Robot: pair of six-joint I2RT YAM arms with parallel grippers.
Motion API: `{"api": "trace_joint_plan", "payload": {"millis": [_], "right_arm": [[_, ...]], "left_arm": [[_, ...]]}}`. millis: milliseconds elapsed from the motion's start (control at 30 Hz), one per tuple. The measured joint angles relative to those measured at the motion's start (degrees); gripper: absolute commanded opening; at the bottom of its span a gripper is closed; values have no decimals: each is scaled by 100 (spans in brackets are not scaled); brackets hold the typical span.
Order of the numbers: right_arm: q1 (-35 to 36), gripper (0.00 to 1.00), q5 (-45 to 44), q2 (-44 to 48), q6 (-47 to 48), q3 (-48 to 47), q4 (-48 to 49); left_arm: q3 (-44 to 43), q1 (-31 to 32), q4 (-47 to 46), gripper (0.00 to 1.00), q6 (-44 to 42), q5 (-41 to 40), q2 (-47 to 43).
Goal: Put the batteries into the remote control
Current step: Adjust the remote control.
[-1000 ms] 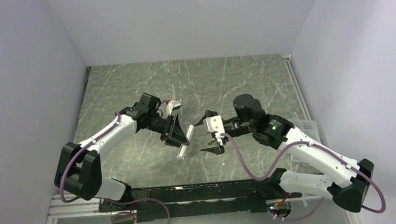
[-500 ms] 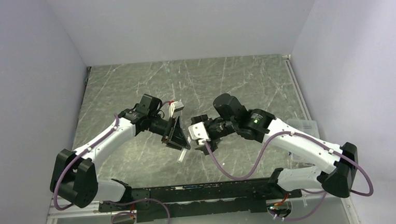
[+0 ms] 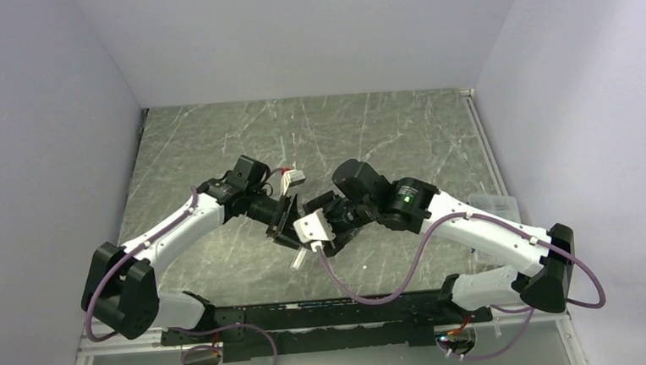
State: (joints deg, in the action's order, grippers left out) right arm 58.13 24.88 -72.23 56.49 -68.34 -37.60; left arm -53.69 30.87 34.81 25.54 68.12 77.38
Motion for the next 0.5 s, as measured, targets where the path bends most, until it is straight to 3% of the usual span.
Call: {"api": "trace_joint_plan", "payload": {"millis": [167, 500], "right_arm": [[92, 56, -256, -9, 105, -94, -251], [345, 54, -595, -179, 201, -249, -568]], "left_arm": [[0, 46, 13, 24, -37, 0, 0], [0, 177, 26, 24, -94, -2, 0]]}}
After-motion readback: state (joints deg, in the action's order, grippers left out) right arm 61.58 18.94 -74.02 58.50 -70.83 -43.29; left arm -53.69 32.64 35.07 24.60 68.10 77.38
